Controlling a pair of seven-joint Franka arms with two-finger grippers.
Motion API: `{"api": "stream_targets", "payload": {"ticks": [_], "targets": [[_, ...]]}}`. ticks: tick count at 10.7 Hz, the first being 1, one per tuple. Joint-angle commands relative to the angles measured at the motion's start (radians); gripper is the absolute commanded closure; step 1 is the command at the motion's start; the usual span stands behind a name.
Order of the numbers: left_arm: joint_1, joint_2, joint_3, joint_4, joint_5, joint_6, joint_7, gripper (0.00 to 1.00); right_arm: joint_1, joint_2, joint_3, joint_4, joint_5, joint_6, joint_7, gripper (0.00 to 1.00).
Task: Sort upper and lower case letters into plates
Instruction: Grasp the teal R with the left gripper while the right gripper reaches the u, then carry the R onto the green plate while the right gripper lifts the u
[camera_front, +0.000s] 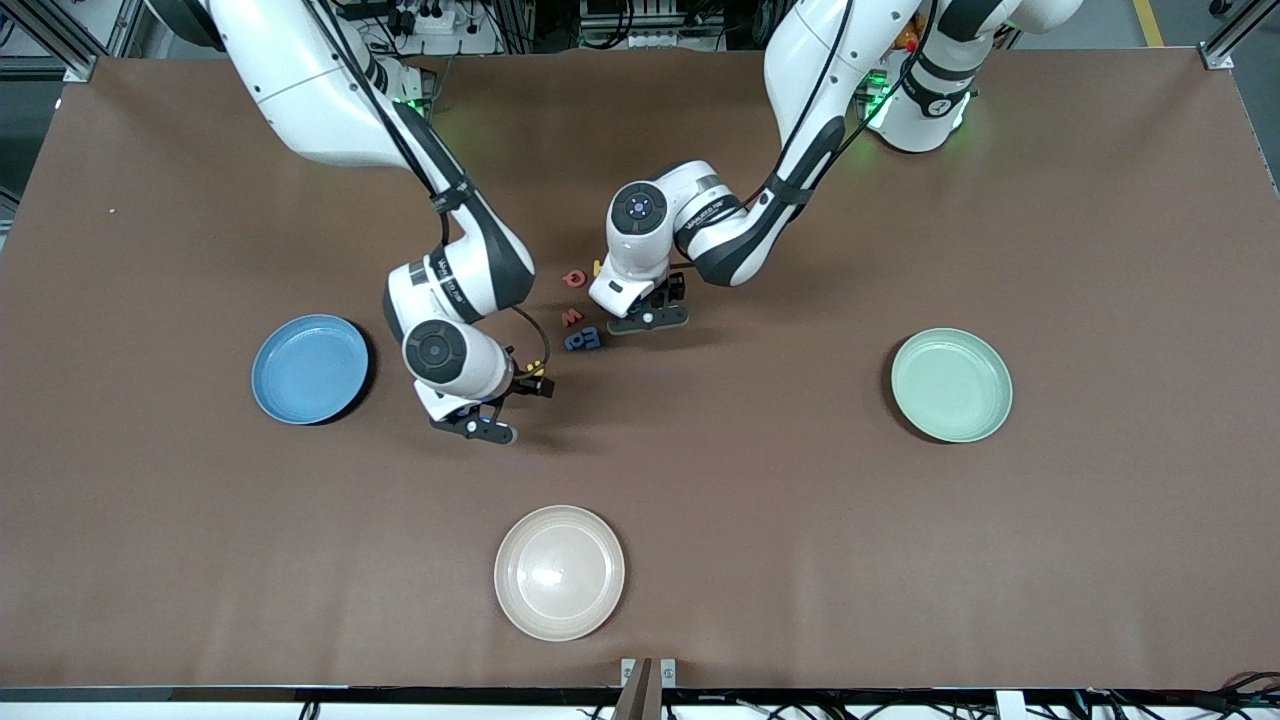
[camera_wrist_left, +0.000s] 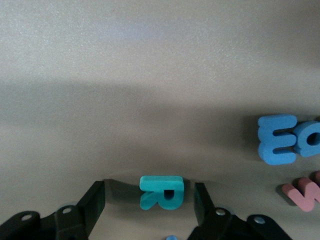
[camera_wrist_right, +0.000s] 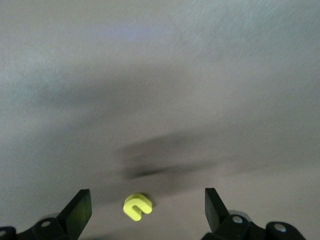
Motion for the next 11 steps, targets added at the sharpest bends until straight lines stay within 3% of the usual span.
{"api": "stream_targets", "payload": {"ticks": [1,5,8,11], "targets": [[-0.006,-0.001,0.005,-0.006,0.037,0.016,-0.037,0.25,0.015,0.004,-0.003,-0.023,0.022,0.014,0.036,0.0],[-0.006,0.007,0.005,-0.005,0.039,0.018,-0.025,0.52,0.034,-0.003,0.014,-0.109,0.022,0.143,0.039,0.0],[0.008,0.001,0.005,-0.005,0.04,0.016,-0.012,1.0,0.032,-0.003,0.017,-0.112,0.025,0.144,0.047,0.0],[0.136,-0.074,0.0,-0.005,0.123,-0.037,0.027,1.0,0.032,-0.001,0.017,-0.114,0.027,0.148,0.061,0.0]]}}
